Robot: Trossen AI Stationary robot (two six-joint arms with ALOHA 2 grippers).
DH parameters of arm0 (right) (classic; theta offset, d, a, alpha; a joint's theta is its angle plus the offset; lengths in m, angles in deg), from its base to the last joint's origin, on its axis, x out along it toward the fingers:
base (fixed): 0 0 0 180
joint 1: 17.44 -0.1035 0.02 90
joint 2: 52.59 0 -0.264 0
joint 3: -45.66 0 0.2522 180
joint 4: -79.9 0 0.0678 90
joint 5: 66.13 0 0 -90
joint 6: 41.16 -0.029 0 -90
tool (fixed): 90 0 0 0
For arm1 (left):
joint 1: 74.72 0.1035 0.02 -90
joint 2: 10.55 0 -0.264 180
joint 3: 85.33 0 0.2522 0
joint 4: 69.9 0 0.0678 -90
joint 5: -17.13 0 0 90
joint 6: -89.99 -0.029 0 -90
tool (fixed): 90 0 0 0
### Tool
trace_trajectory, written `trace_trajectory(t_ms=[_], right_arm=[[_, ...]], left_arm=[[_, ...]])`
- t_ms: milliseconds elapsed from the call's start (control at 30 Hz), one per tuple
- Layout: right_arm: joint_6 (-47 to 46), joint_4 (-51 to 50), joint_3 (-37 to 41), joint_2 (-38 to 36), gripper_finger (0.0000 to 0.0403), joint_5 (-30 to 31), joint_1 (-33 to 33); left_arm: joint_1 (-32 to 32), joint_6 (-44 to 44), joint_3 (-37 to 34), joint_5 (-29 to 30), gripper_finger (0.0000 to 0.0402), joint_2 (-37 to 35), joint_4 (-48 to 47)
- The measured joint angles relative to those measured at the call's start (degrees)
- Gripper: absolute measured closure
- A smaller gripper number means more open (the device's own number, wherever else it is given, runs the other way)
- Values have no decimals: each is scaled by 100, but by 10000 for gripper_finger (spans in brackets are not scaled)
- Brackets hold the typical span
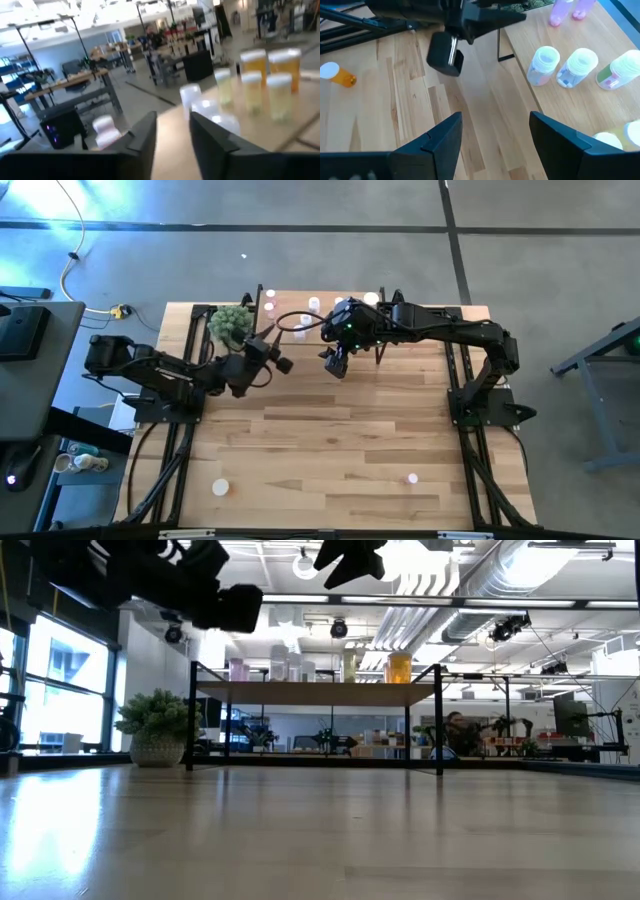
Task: Pick and place medicine bottles onto shelf by color
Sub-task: Put the transparent pill bottle on the shelf aligned with the other transparent pill bottles
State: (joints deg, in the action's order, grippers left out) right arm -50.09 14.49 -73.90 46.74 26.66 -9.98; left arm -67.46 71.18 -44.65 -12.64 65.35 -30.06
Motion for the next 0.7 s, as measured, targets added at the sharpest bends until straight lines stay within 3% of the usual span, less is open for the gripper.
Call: trace_trajectory(t_ms=[267,567,700], right_arm=[[0,-1,0,0,181,0,-1],[0,1,0,0,181,0,-2],[0,1,0,0,181,2,-2]], left_arm=[[145,961,0,-319,395,19,-797],[397,1419,-2,-514,401,103,-1071],[494,1735,2,-909,401,213,-1158]])
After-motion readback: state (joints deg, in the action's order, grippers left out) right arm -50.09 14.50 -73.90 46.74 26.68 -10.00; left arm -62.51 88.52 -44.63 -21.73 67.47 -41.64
